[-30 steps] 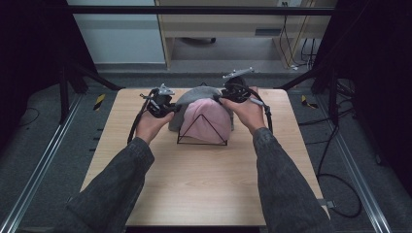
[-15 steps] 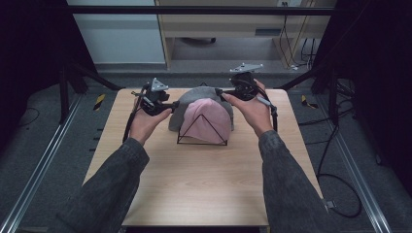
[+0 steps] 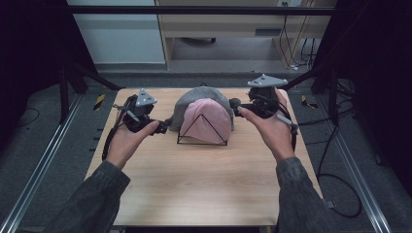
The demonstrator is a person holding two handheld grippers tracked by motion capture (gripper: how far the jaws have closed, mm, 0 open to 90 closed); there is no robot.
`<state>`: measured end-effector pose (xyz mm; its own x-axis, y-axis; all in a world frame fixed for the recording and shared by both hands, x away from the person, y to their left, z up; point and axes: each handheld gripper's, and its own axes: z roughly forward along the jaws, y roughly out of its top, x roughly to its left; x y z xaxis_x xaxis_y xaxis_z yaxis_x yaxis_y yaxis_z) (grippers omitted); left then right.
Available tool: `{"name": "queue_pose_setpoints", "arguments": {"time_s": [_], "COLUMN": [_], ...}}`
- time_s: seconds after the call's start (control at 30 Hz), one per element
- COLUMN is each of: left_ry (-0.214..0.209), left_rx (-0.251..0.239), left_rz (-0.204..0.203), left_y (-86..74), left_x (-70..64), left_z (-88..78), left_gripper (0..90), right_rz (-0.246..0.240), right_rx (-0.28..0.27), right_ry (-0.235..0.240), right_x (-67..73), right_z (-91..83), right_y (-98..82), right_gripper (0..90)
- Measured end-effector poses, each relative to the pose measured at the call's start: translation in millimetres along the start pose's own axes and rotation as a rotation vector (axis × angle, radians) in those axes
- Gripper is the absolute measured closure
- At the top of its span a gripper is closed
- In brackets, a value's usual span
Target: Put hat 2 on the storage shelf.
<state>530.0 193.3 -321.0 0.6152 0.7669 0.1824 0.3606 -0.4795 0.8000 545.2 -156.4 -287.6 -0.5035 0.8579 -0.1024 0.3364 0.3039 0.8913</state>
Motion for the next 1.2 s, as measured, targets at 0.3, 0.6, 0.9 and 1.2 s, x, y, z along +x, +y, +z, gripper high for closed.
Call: {"name": "queue_pose_setpoints", "arguments": {"time_s": [0.3,0.6,0.9,1.2], "left_ry": [0.011,-0.005,-0.051,-0.095], "left_rx": [-0.006,0.015,0.103,0.241], "left_rz": [0.010,0.034,0.035,0.028], "left_y": [-18.9,-54.1,-92.7,-132.4], "left_x": [-14.3,-20.7,-29.1,-30.0], "left_z": [-28.8,-32.3,-10.1,13.6], "left_gripper": [6.7,5.8,4.2,4.6], "right_rz": [0.003,-0.017,0.013,0.086], "right_rx": [-0.044,-0.006,0.078,0.216], "right_ry": [0.008,0.025,0.034,0.079], "right_x": [8.4,15.8,11.2,11.8], "right_z": [-45.2,-55.9,-45.6,-20.7], "right_y": [-27.5,-66.1,-122.7,-182.9], "right_gripper": [9.3,8.8,8.3,9.1]}}
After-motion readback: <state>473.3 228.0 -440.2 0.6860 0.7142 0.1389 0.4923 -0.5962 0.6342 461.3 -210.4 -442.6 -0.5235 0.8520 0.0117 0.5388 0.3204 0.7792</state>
